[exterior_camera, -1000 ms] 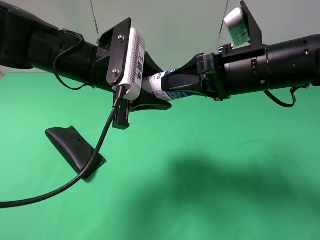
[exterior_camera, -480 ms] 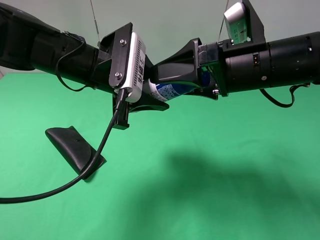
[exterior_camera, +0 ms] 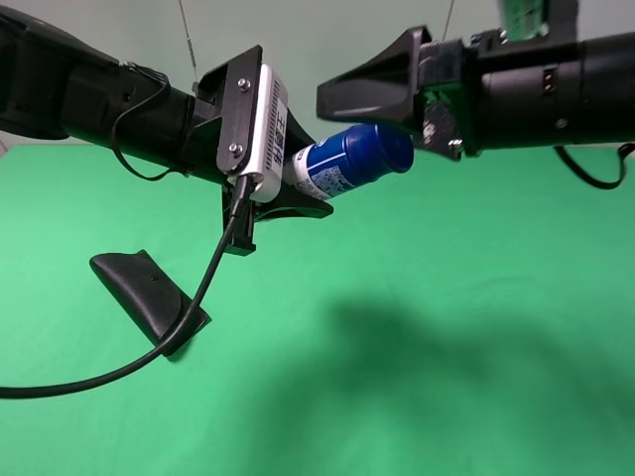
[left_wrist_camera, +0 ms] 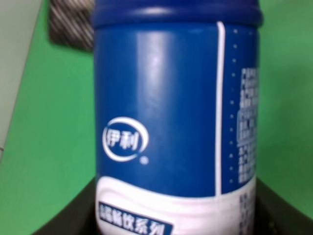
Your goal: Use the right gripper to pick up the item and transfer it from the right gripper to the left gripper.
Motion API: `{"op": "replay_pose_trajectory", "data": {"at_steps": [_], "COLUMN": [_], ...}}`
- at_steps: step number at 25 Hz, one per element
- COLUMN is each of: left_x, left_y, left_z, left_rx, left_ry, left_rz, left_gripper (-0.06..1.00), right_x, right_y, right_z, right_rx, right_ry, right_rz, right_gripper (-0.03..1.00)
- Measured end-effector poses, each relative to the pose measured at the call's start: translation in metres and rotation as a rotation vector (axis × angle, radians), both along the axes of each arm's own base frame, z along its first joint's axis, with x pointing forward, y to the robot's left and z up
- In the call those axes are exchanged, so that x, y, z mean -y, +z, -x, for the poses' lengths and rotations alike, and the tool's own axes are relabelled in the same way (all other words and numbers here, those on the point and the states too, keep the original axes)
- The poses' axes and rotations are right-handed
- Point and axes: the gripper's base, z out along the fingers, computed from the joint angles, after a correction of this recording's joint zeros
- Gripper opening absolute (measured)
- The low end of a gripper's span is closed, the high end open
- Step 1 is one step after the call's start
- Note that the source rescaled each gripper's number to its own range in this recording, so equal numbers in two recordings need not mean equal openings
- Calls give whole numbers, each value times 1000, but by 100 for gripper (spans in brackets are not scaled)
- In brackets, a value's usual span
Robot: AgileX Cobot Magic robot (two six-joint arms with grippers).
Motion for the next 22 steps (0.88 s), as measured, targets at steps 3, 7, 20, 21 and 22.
{"op": "replay_pose_trajectory", "data": {"at_steps": [3, 7, 20, 21, 22], "left_x": [0, 0, 0, 0, 0], "left_y": [0, 0, 0, 0, 0], "left_z": [0, 0, 0, 0, 0], "left_rx": [0, 1, 1, 1, 1], "left_ry": [-1, -1, -1, -1, -1], "left_rz": [-1, -1, -1, -1, -1], "left_gripper": [2, 2, 2, 2, 2], "right_x": [9, 22, 71, 76, 80], "right_y": [12, 26, 35, 36, 36], "right_z": [5, 15, 51, 55, 61], "right_rx": [68, 146, 145, 144, 151], "right_ry": [-66, -152, -399, -412, -416], "right_rz": [20, 66, 401, 434, 471], "right_gripper": [100, 100, 100, 100, 100]}}
